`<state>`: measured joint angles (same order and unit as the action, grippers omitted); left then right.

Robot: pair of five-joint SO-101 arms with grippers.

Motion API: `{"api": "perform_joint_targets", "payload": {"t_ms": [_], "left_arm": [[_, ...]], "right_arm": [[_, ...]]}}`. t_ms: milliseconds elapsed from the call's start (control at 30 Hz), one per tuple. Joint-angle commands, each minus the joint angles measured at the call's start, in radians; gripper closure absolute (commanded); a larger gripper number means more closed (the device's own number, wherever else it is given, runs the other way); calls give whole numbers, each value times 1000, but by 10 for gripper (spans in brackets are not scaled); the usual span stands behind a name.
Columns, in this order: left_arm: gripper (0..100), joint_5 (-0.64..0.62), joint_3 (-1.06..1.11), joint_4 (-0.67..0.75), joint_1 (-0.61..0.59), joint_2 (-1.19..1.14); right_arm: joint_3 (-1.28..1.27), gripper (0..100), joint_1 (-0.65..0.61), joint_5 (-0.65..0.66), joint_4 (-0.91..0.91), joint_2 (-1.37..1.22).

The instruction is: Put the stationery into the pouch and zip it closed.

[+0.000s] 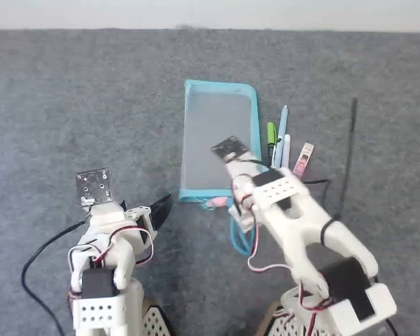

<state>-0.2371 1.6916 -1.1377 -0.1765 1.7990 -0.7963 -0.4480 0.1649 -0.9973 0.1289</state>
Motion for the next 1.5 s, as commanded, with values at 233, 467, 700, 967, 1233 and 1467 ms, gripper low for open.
{"api": "perform_joint_targets", "payload": {"t_ms": [233,467,700,967,1233,1467], "left_arm": [[639,9,-8,-6,3,15],[639,9,-8,-6,3,15],[639,9,-8,-6,3,15],[639,9,-8,-6,3,15],[639,9,-8,-6,3,15],[639,9,-8,-6,3,15]], "right_arm": [[112,992,76,270,-298,67],[269,933,-22,265,-507,208],[256,670,-183,265,-568,209],[276,656,-196,245,-366,131],[278,653,-278,301,-242,10],[278,656,-338,302,-134,-76]]}}
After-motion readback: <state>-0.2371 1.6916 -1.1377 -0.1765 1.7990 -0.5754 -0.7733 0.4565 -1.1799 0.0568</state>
